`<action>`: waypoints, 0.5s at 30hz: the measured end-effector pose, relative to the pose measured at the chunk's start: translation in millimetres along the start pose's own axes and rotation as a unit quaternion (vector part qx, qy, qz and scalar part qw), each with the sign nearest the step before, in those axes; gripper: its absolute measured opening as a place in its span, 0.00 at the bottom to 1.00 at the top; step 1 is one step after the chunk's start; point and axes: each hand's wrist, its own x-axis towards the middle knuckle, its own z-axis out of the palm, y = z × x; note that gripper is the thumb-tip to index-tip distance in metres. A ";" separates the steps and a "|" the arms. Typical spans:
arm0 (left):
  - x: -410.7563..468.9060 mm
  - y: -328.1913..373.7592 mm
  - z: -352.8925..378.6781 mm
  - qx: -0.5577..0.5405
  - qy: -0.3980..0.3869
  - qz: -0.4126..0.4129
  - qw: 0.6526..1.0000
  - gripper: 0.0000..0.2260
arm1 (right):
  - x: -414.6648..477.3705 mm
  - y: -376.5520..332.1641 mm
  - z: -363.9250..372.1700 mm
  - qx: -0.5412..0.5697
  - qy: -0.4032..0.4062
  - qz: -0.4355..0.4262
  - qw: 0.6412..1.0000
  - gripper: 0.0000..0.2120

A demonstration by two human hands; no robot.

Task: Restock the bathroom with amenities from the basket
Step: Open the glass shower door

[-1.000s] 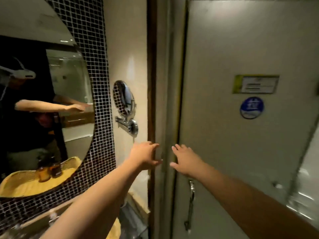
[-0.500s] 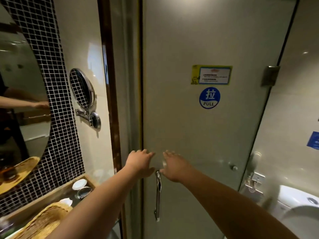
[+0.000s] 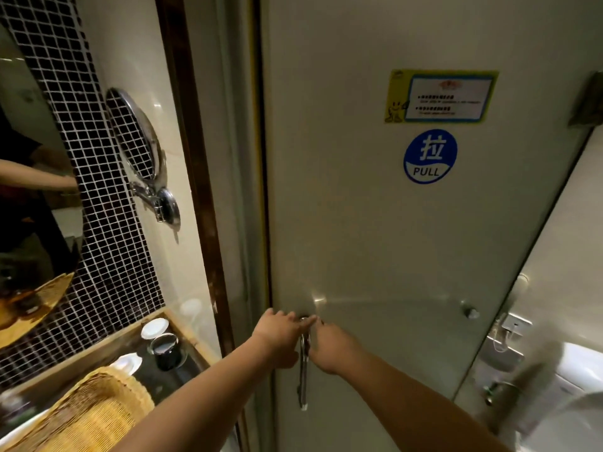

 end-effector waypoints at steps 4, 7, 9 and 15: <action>12.3 17.5 9.9 -0.016 -0.001 -0.006 1.000 0.30 | 16.4 -1.1 21.6 0.012 -0.057 -0.040 0.998 0.17; 16.9 20.3 12.2 0.009 -0.018 0.007 1.000 0.28 | 27.7 -0.2 30.5 0.015 -0.095 -0.049 0.994 0.15; 19.6 17.3 11.7 0.036 -0.024 0.026 0.999 0.31 | 34.9 2.2 34.0 0.051 -0.097 -0.031 0.993 0.15; 24.3 8.8 7.8 0.043 -0.025 0.076 0.996 0.33 | 49.3 11.3 51.6 0.296 -0.086 -0.016 0.951 0.24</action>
